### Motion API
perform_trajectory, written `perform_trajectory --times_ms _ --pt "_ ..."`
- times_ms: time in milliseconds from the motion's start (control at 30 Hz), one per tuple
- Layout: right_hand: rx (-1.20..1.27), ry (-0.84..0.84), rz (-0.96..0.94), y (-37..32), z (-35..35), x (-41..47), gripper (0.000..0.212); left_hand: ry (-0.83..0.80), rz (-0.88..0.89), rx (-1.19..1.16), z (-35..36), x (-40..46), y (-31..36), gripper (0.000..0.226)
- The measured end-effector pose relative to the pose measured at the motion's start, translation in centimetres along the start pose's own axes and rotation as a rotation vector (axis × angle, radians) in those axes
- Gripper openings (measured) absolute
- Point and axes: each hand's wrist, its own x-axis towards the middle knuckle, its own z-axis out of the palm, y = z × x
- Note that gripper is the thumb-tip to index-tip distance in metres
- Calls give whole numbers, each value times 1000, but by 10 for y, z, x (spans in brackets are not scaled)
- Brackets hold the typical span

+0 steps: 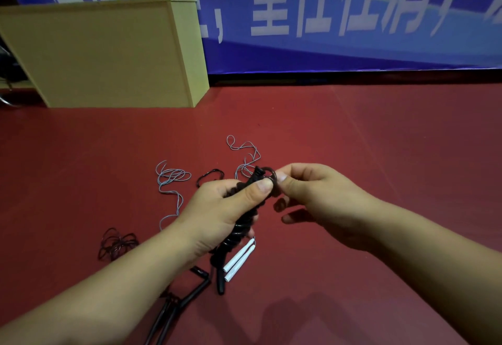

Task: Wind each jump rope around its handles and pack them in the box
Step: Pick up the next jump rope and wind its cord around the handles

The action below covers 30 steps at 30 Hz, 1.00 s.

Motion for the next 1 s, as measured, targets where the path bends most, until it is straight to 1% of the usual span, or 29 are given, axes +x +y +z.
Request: perform_trajectory --times_ms 67,100,167,233,267,333,433,600,700,867,933,1000 --pt "47 0 61 0 1 1 17 22 33 42 -1 1 1 51" --pt "76 -2 90 0 2 2 17 32 61 90 -2 2 0 57" --pt "142 -14 148 -1 3 2 20 77 137 287 -6 2 0 68" --pt "206 -25 182 -3 5 3 19 151 198 472 -11 1 1 69" --pt "239 -27 190 -4 6 3 18 182 217 530 -13 0 2 67" --pt "304 -46 192 -8 12 4 19 237 241 603 -19 -5 5 70" --pt "367 -101 161 -17 26 4 16 300 221 642 -39 -14 7 79" --pt "432 -215 126 -30 57 -2 22 439 193 694 -70 -44 12 80" --pt "445 -306 121 -36 81 -7 23 525 137 774 -87 -72 17 80" --pt "521 -421 129 -40 119 -8 19 575 64 910 -122 -106 27 84" --pt "536 -451 131 -40 143 -7 19 622 54 924 -135 -121 24 84" --pt "522 -478 152 -33 169 -7 19 673 14 889 -149 -141 11 82"
